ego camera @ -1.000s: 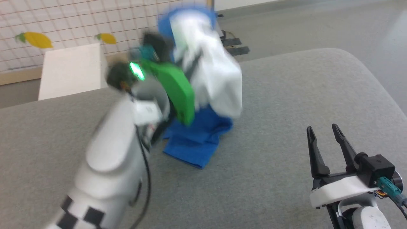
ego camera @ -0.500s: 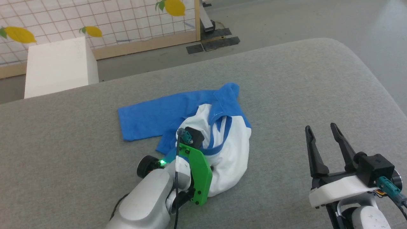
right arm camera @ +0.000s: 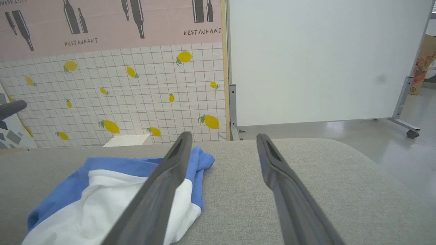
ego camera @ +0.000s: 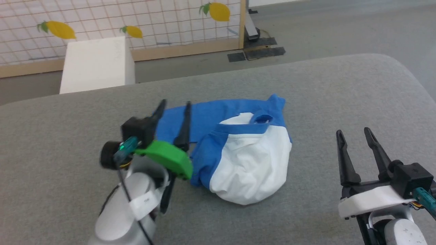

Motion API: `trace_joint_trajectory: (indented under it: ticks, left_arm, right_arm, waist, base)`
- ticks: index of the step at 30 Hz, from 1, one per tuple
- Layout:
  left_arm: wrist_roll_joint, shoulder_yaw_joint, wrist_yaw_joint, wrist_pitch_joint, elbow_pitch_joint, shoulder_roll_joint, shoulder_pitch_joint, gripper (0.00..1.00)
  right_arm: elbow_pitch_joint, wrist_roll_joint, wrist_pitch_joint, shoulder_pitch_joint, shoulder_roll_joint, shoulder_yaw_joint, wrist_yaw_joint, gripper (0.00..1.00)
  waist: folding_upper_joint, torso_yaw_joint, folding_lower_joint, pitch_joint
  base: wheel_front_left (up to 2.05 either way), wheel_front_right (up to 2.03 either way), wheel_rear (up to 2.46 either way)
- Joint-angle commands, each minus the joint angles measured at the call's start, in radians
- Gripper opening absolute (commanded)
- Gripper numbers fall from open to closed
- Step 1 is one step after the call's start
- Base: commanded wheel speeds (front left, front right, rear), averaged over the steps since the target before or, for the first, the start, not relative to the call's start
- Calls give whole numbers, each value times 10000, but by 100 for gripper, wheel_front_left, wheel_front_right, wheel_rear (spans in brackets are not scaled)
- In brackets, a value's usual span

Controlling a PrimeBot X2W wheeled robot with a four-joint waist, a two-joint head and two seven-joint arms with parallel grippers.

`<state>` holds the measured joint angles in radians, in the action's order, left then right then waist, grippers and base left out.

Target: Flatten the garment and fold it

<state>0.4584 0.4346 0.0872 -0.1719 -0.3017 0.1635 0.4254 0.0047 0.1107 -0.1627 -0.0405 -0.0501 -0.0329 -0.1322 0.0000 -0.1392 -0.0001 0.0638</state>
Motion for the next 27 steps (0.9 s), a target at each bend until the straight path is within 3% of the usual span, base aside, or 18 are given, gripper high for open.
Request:
trace_joint_trajectory:
  ticks: [1, 9, 15, 21, 27]
  left_arm:
    - [-125, -173, 173, -324, 61, 198, -403, 100]
    - [-170, -1225, 425, -884, 554, 512, -1807, 100]
    - [-905, -2357, 484, -895, 1924, 111, -2813, 100]
    - [-1449, -2940, -20, -897, 2341, -481, -3457, 100]
    - [-1792, -3186, -467, -897, 2502, -923, -3290, 100]
  right_arm:
    - [-110, -91, 59, 30, -1, -38, 15, 100]
    - [-316, -238, 223, 104, -1, -245, 15, 100]
    - [-261, -491, 600, -86, -1, -590, 15, 100]
    - [271, -572, 1543, -853, -1, -917, 15, 100]
    - [1742, -536, 3698, -2196, -1, -1658, 15, 100]
  waist:
    - [0, 283, 1, -142]
    - [0, 782, 1, -215]
    - [0, 1225, 1, -143]
    - [0, 1875, 1, 170]
    - [0, 2488, 1, 886]
  base:
    - [0, 0, 0]
    - [0, 0, 0]
    - [0, 0, 0]
    - [0, 0, 0]
    - [0, 0, 0]
